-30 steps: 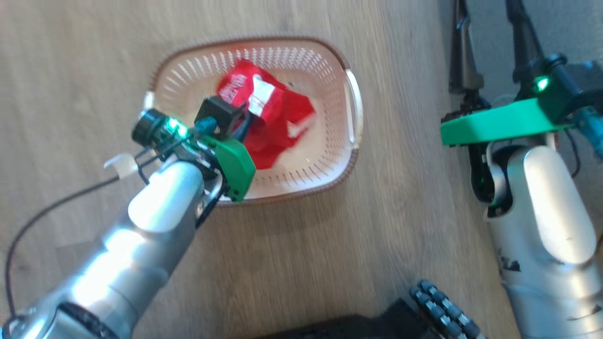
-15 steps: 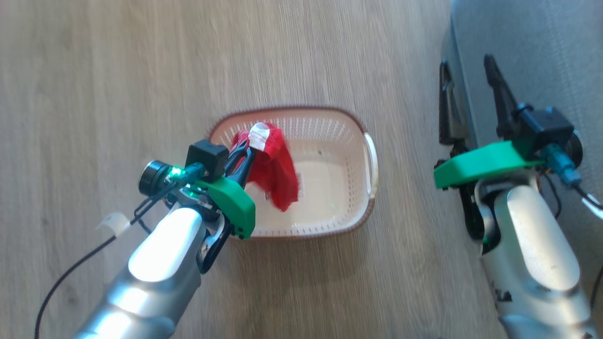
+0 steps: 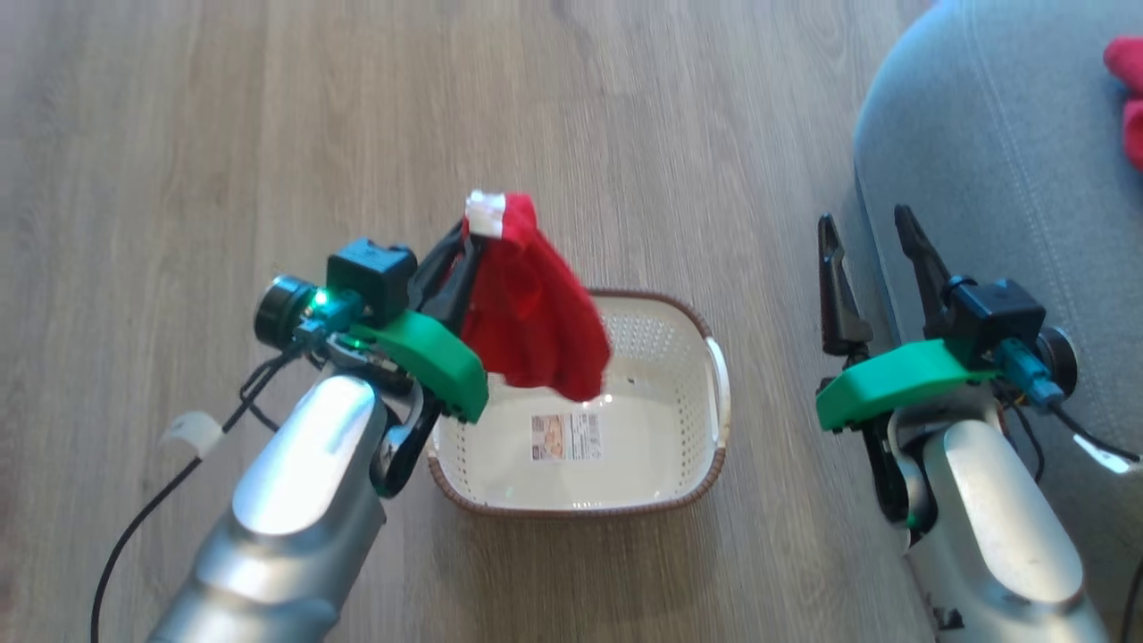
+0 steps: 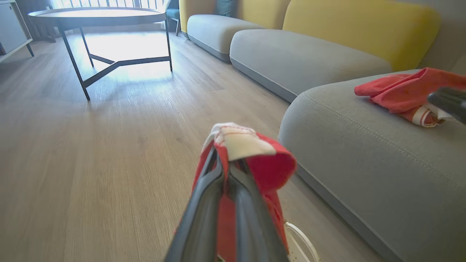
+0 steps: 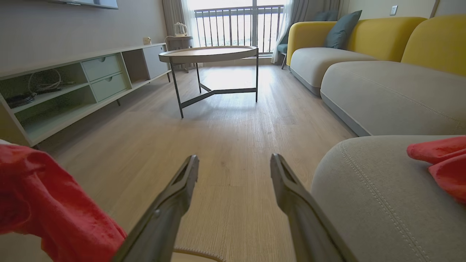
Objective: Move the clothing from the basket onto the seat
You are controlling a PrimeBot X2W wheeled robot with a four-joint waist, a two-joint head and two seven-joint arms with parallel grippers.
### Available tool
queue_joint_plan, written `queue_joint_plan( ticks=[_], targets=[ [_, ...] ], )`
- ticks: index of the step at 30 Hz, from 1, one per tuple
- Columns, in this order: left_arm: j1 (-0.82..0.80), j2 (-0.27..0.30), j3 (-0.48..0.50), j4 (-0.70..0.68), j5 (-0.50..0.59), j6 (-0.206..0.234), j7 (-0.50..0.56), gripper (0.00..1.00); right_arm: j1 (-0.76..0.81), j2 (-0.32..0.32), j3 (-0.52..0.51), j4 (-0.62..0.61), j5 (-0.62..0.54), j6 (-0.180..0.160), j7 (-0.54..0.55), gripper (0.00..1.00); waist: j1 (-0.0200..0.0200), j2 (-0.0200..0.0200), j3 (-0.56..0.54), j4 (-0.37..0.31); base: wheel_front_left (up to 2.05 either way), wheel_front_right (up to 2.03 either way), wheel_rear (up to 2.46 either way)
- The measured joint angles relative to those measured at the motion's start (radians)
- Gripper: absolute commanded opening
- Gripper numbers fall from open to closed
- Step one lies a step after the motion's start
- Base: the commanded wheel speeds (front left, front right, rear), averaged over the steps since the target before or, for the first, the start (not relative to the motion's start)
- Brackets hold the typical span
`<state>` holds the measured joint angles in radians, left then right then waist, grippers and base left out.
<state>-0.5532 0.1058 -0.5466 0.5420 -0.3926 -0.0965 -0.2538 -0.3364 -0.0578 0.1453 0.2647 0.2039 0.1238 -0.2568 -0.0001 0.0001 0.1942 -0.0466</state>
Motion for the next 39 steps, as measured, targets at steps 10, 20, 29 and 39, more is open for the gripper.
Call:
queue_joint_plan(
  ticks=[10,20,29,39],
  targets=[
    [-0.029,-0.012,0.04,-0.113,0.031,-0.01,0.0,0.0,0.057,0.0,0.002,0.012,0.004,0.0,0.0,1.0,0.0,0.0,-0.072,0.022,0.0,0.0,0.0],
    [-0.121,-0.016,0.033,-0.158,0.032,-0.018,-0.001,0.0,0.086,0.0,-0.006,0.015,0.017,0.0,0.0,1.0,0.0,0.0,-0.107,0.026,0.0,0.0,0.0],
    [-0.232,-0.017,0.04,-0.214,0.039,-0.017,0.017,0.0,0.101,0.0,-0.004,0.018,0.017,0.0,0.0,1.0,0.0,0.0,-0.109,0.018,0.0,0.0,0.0],
    [-0.247,-0.017,0.038,-0.243,0.037,-0.017,0.033,0.0,0.101,0.0,0.003,0.008,0.031,0.0,0.0,1.0,0.0001,0.0,-0.099,0.008,0.0,0.0,0.0]
  ],
)
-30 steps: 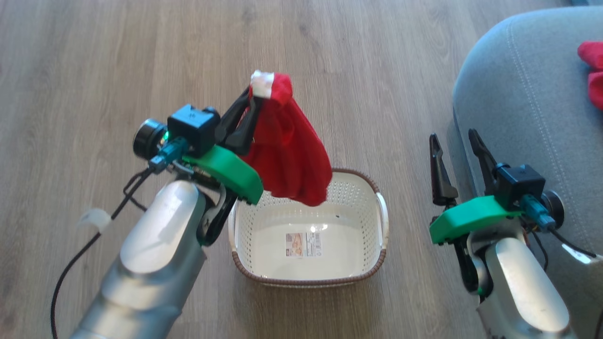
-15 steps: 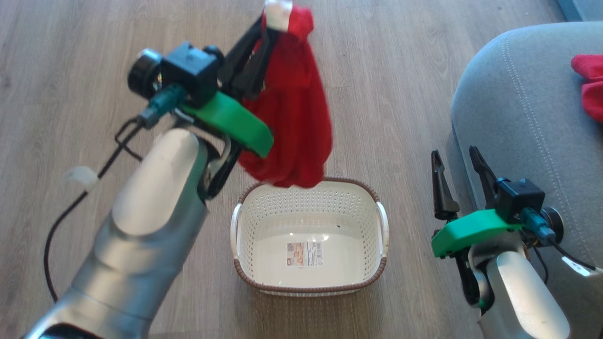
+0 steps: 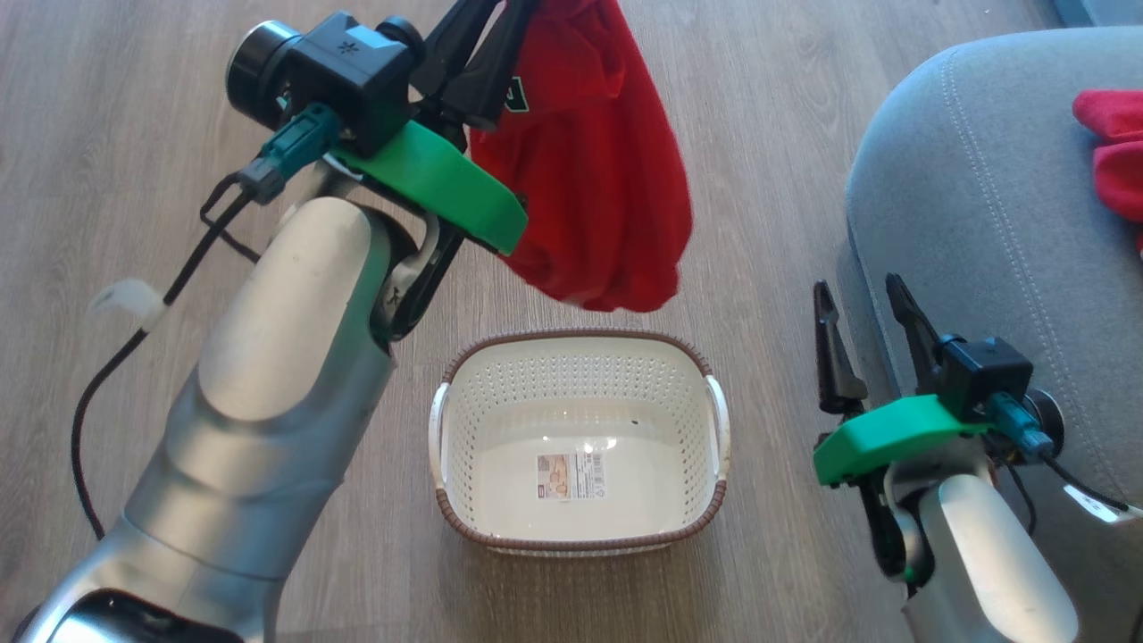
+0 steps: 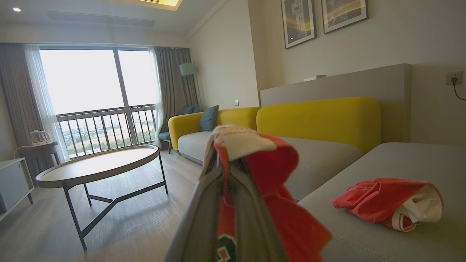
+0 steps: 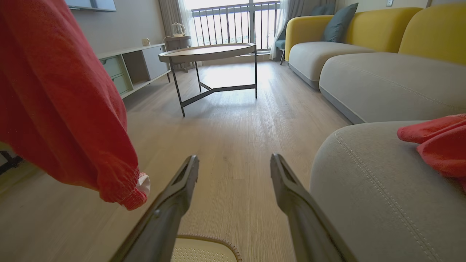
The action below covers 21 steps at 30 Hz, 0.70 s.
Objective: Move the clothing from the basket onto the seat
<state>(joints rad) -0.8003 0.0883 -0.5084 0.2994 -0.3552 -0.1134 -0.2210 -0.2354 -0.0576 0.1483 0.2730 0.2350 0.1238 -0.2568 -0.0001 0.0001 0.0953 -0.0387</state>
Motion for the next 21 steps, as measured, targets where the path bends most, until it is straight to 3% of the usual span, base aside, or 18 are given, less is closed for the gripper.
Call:
queue_joint_plan(
  ticks=[6,12,21],
  targets=[
    [0.0,0.0,-0.017,-0.011,0.0,0.0,0.0,0.0,-0.026,0.0,0.1,-0.077,0.01,0.0,0.0,1.0,0.0,0.0,0.008,0.002,0.0,0.0,0.0],
    [0.0,-0.003,-0.038,-0.016,0.0,0.0,0.0,0.0,-0.172,-0.019,0.248,-0.149,0.018,0.0,0.0,1.0,0.0,0.0,0.012,0.013,0.0,0.0,0.0],
    [0.0,-0.008,-0.072,-0.019,0.002,0.0,-0.002,0.0,-0.33,-0.051,0.363,-0.142,0.034,0.0,0.0,1.0,0.0,0.0,0.015,0.039,0.0,0.0,0.0]
  ],
)
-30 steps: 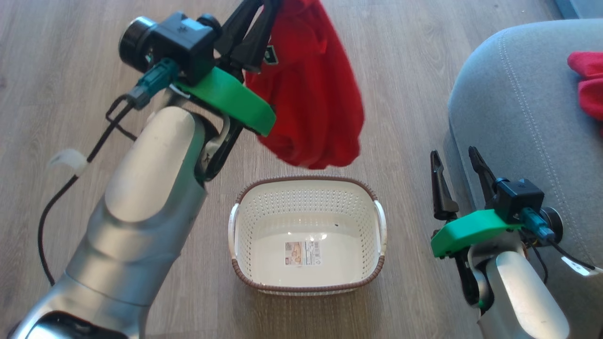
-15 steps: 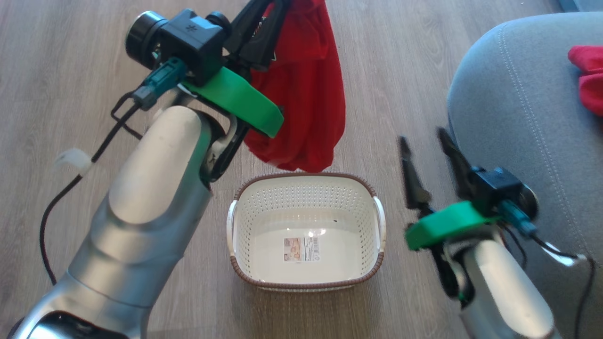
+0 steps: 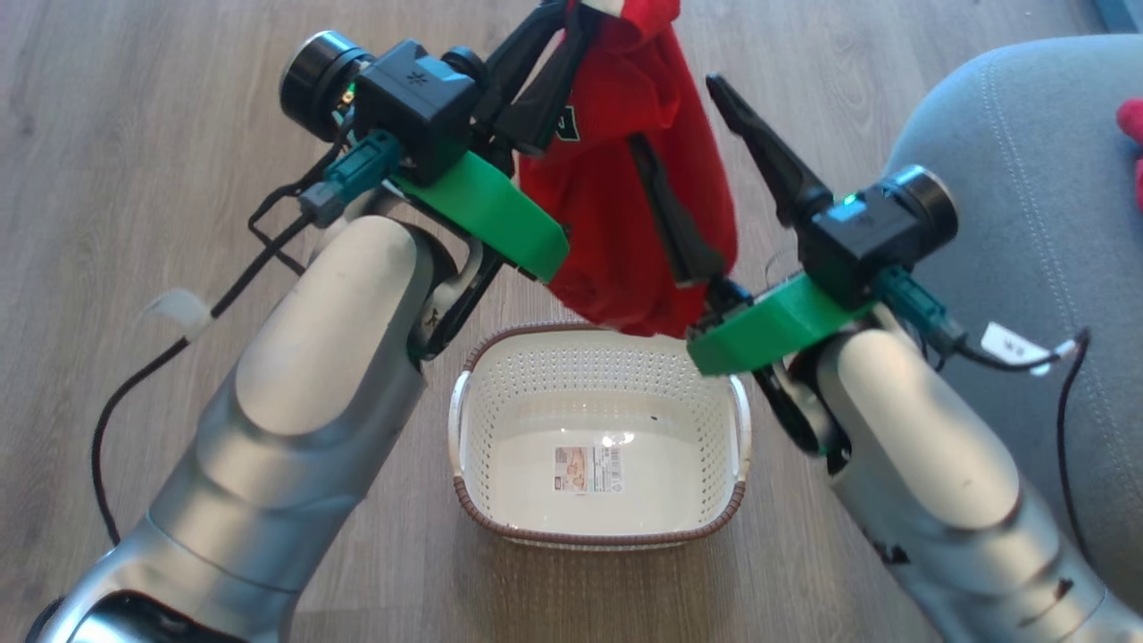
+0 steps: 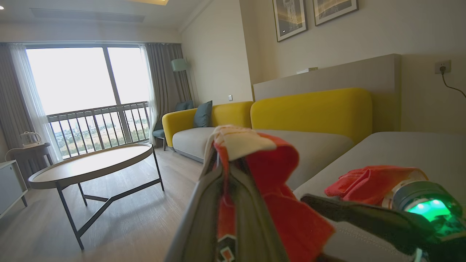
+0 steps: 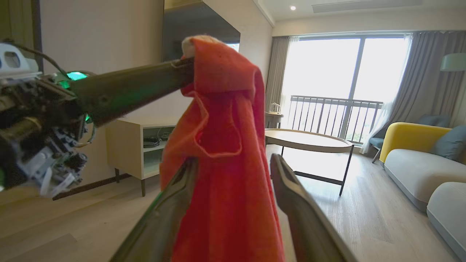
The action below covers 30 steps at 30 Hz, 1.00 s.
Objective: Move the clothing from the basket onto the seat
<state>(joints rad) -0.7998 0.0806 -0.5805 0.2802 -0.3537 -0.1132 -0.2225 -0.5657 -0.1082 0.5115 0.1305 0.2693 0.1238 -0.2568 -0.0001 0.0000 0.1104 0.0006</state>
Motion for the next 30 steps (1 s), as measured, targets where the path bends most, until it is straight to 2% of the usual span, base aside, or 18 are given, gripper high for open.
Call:
queue_joint_plan(
  ticks=[4,8,13,17,18,20,30],
  targets=[
    [0.0,-0.002,-0.016,-0.007,0.0,0.0,0.0,0.0,-0.053,0.0,0.007,0.059,0.0,0.0,0.0,1.0,0.0,0.0,-0.001,0.017,0.0,0.0,0.0],
    [0.003,-0.006,-0.034,-0.017,-0.001,0.0,-0.004,0.0,-0.065,0.002,0.056,0.22,0.027,0.0,0.0,1.0,0.0,0.0,-0.006,0.037,0.0,0.0,0.0],
    [0.006,-0.012,-0.057,-0.03,-0.002,0.0,-0.007,0.0,-0.085,0.006,0.125,0.36,0.072,0.0,0.0,1.0,0.0,0.0,-0.008,0.051,0.0,0.0,0.0],
    [0.01,-0.014,-0.063,-0.034,-0.002,0.001,-0.007,0.0,-0.123,0.014,0.153,0.405,0.102,0.0,0.0,1.0,0.0,0.0,-0.008,0.054,0.0,0.0,0.0],
    [0.013,-0.014,-0.065,-0.034,-0.002,0.001,-0.007,0.0,-0.131,0.016,0.156,0.407,0.104,0.0,0.0,0.85,0.0,0.0,-0.008,0.054,0.0,0.0,0.0],
    [0.018,-0.014,-0.068,-0.034,-0.002,0.004,-0.007,0.0,-0.141,0.02,0.163,0.407,0.114,0.0,0.0,0.0,0.0,0.0,-0.006,0.054,0.0,0.0,0.0],
    [0.022,-0.013,-0.067,-0.033,-0.012,0.01,-0.008,0.0,-0.144,0.027,0.144,0.396,0.128,0.0,0.0,0.0,0.0,0.0,0.006,0.035,0.0,0.0,0.0]
  ],
)
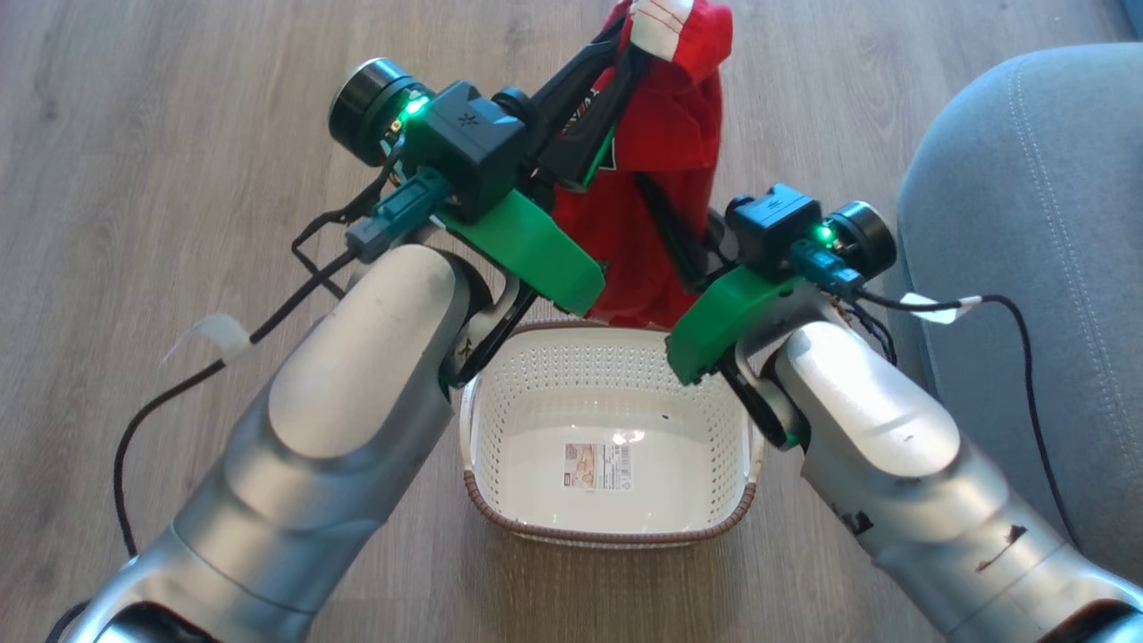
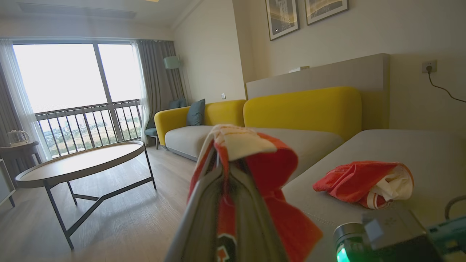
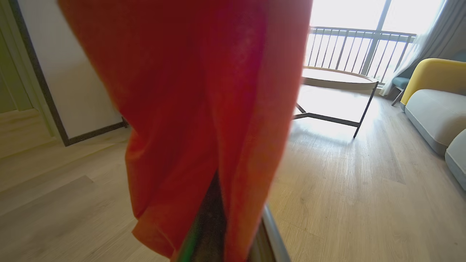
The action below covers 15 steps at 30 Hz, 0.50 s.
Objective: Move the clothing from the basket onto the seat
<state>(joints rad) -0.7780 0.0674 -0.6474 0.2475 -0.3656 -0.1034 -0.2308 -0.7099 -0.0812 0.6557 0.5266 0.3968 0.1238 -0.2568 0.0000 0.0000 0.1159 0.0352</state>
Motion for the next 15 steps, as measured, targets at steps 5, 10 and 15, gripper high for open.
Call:
queue_joint_plan(
  ticks=[5,10,15],
  targets=[
    [0.0,0.007,0.006,0.017,-0.009,0.009,-0.009,1.0,0.005,0.0,-0.028,-0.028,-0.01,0.0,0.0,0.0,0.0,0.0,0.007,-0.011,0.0,0.0,0.0],
    [0.001,0.015,0.009,0.057,-0.014,0.008,-0.01,1.0,0.039,0.0,-0.066,-0.046,-0.022,0.0,0.0,0.0,0.0,0.0,0.017,-0.022,0.0,0.0,0.0],
    [0.001,0.018,0.006,0.081,-0.014,0.007,-0.017,1.0,0.065,-0.002,-0.106,-0.063,-0.032,0.0,0.0,0.0,0.0,0.0,0.02,-0.035,0.0,0.0,0.0]
  ],
)
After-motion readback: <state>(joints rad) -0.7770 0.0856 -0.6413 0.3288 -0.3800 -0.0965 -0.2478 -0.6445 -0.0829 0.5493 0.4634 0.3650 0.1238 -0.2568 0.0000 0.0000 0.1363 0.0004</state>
